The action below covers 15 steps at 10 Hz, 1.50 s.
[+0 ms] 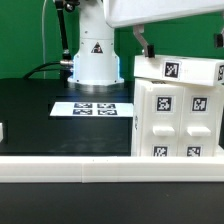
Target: Assemble cabinet
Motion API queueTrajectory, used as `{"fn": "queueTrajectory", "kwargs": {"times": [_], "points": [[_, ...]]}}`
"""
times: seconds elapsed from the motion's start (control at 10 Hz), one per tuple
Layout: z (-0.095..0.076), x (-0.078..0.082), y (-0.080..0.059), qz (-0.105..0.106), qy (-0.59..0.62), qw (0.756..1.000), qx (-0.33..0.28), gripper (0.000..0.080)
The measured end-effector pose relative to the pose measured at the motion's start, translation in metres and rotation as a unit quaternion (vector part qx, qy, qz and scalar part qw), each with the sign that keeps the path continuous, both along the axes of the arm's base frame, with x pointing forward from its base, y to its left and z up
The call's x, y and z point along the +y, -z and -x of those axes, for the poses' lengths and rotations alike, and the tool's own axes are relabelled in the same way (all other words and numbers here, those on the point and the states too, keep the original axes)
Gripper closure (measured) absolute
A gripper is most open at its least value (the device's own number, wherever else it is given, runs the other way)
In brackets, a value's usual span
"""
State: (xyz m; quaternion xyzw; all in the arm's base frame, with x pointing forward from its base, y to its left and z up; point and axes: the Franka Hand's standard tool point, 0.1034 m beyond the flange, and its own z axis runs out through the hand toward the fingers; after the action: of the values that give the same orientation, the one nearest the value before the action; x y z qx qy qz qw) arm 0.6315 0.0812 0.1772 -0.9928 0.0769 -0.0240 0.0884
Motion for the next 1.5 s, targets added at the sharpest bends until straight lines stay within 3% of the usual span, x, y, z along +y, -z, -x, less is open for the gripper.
{"fn": "queueTrajectory", "kwargs": {"times": [0.3, 0.6, 1.1, 1.5], "points": [[0.004, 0.001, 0.004, 0.020, -0.115, 0.993, -0.007, 0.0002], [0.005, 0.006, 0.006, 0.035, -0.239, 0.970, -0.026, 0.0002], [0.007, -0.001, 0.012, 0.049, -0.371, 0.926, -0.043, 0.0002], [0.010, 0.005, 0.017, 0.048, -0.347, 0.936, -0.040, 0.0002]]}}
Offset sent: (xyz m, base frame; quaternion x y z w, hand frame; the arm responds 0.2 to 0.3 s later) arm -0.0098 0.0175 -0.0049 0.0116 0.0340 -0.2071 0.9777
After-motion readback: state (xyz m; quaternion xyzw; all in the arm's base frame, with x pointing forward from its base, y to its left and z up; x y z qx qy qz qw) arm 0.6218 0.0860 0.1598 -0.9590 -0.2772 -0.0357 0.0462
